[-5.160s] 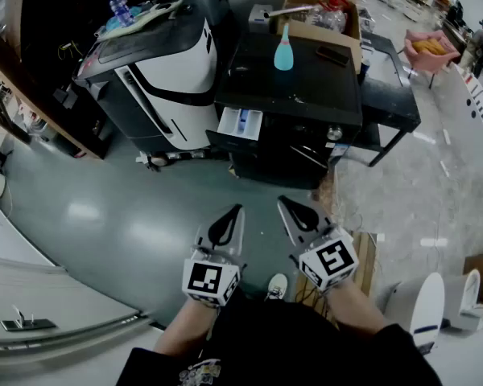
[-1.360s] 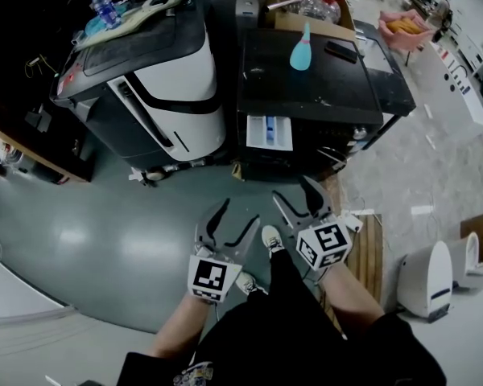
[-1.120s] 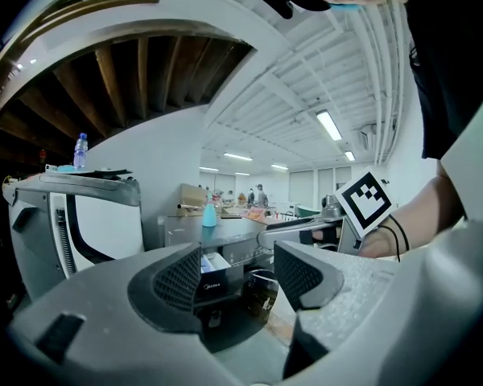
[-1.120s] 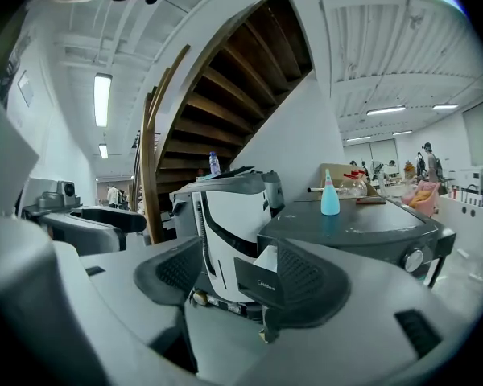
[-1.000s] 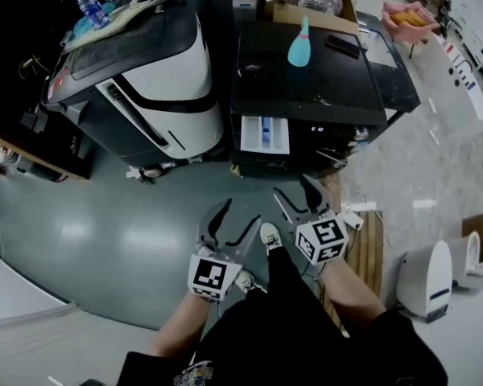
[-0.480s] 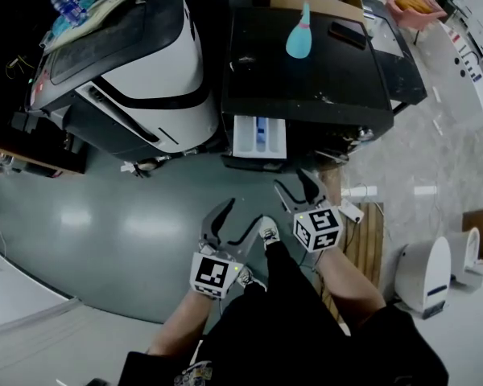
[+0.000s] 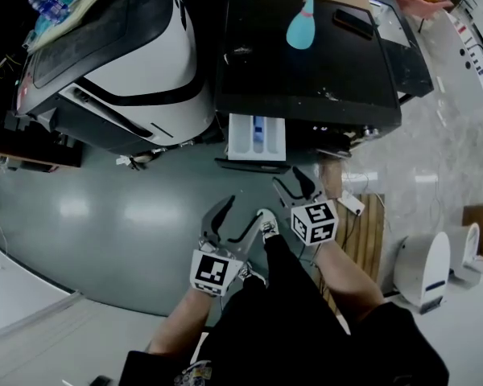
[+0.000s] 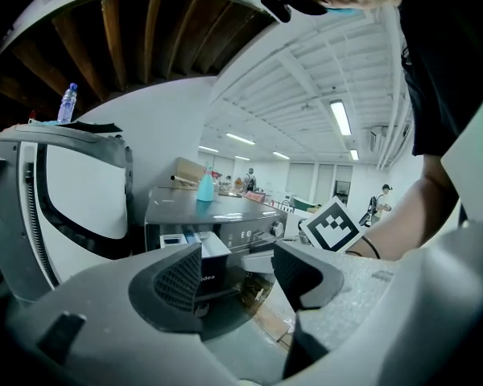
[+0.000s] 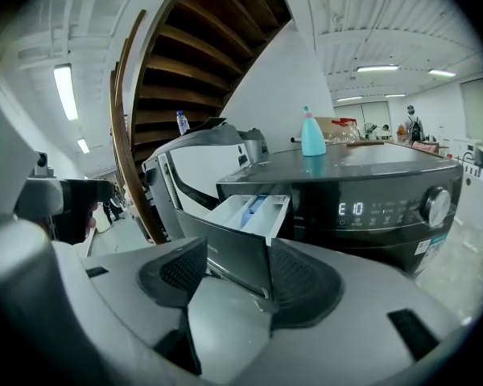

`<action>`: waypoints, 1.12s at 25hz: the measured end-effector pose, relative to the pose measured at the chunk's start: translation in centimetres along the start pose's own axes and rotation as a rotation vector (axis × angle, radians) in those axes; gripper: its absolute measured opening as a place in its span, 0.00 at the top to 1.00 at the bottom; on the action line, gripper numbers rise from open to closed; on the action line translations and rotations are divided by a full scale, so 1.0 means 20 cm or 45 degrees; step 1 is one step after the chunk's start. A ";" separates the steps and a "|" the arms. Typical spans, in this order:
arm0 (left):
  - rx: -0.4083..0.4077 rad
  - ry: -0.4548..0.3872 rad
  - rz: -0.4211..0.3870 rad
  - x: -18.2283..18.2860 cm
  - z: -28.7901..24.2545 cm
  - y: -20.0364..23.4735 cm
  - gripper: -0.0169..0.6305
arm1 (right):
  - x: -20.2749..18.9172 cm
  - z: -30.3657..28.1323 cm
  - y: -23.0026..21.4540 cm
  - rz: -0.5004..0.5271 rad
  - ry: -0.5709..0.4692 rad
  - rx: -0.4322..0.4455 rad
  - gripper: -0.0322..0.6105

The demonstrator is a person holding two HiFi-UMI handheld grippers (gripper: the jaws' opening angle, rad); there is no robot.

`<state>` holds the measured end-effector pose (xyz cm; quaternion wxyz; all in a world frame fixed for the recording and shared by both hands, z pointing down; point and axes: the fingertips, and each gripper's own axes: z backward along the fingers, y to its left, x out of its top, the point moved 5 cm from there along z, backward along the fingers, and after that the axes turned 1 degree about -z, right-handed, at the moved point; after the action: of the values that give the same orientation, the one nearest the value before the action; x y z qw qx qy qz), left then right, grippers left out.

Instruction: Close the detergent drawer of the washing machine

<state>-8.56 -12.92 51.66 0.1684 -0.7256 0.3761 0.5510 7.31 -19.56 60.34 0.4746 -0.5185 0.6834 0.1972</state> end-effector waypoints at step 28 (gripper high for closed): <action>-0.031 0.057 0.037 -0.05 -0.25 0.11 0.56 | -0.14 -0.19 -0.13 -0.028 0.121 0.011 0.74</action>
<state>-6.94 -17.23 54.69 0.1430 -0.7342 0.3836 0.5416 8.01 -22.04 65.20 0.4458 -0.5327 0.7003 0.1643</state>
